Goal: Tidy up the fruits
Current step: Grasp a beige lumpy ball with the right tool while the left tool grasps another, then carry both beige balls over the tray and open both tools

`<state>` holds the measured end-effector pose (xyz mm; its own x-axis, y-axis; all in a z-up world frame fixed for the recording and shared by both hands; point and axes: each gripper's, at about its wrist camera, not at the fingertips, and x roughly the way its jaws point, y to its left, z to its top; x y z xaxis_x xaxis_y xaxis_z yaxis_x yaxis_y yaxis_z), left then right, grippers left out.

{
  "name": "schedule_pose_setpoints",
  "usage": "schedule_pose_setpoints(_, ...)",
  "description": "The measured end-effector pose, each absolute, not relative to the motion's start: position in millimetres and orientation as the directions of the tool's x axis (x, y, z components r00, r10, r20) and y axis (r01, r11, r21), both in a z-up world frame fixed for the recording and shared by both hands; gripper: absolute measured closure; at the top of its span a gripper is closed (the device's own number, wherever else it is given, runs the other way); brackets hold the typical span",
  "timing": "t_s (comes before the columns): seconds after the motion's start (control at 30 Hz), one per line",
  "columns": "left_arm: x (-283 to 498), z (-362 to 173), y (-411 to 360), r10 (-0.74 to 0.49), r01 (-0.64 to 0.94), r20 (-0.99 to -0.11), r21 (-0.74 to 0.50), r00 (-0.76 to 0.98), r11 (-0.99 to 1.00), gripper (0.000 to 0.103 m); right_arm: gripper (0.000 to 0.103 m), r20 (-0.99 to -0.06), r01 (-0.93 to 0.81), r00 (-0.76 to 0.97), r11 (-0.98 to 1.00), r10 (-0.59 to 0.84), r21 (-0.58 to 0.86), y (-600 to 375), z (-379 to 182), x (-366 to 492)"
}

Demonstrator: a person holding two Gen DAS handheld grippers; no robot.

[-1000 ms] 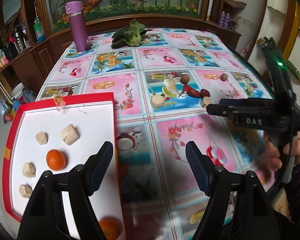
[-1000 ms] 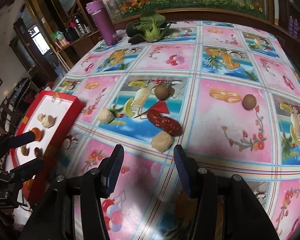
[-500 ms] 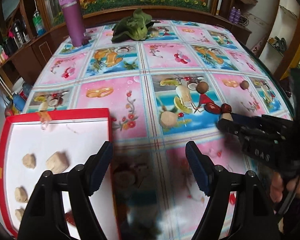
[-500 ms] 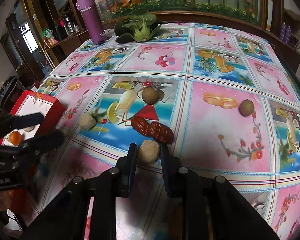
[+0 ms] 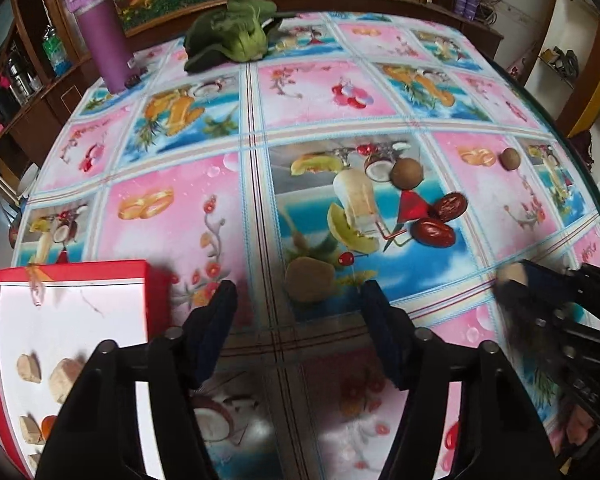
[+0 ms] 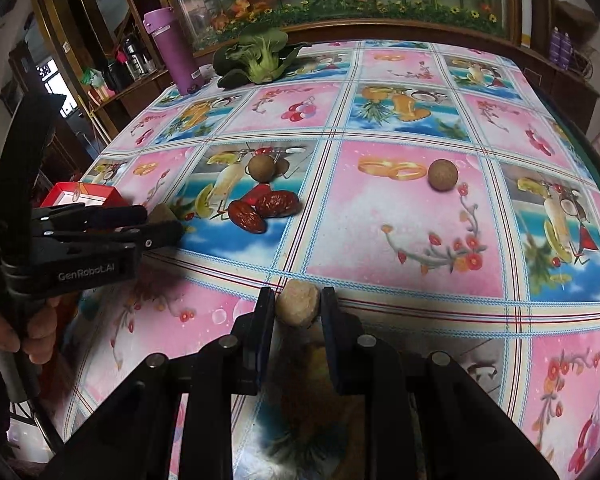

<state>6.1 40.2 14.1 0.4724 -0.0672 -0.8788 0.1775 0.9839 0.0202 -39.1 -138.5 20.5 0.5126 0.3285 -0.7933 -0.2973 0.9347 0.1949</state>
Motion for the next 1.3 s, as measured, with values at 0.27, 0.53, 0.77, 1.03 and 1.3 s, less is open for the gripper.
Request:
schedule_pose_setpoints(0.27,9.2,12.9,35.7,-0.101,0.19,-0.875,-0.011,0.474,0.982,0.058,0.081,-0.79,-0.298,0.516,0.934,0.332,0.198,-138.9,20.1,-39.4)
schedule_pose_setpoints(0.53,0.8,14.2,23.1,-0.112,0.203,-0.87,-0.014,0.48,0.979,0.075,0.081,-0.789,-0.304,0.519,0.933,0.33,0.19,-138.8,19.8,-42.0)
schedule_pose_setpoints(0.77,-28.4,21.4,22.5,-0.15,0.192,-0.863,-0.063,0.483,0.979,0.075,0.081,-0.769,-0.285,0.512,0.92,0.383,0.269,-155.3,22.4,-54.1)
schedule_pose_setpoints(1.03,-79.8,43.5,12.5,-0.202,0.246,-0.823,-0.079,0.53,0.966,0.075,0.081,-0.729,-0.317,0.536,0.902,0.426,0.294,-162.8,33.1,-80.9)
schedule_pose_setpoints(1.3,-114.5,72.9,25.2,-0.252,0.24,-0.765,-0.13,0.592,0.962,0.075,0.081,-0.709,-0.379,0.534,0.88,0.461,0.286,-133.9,50.1,-90.7)
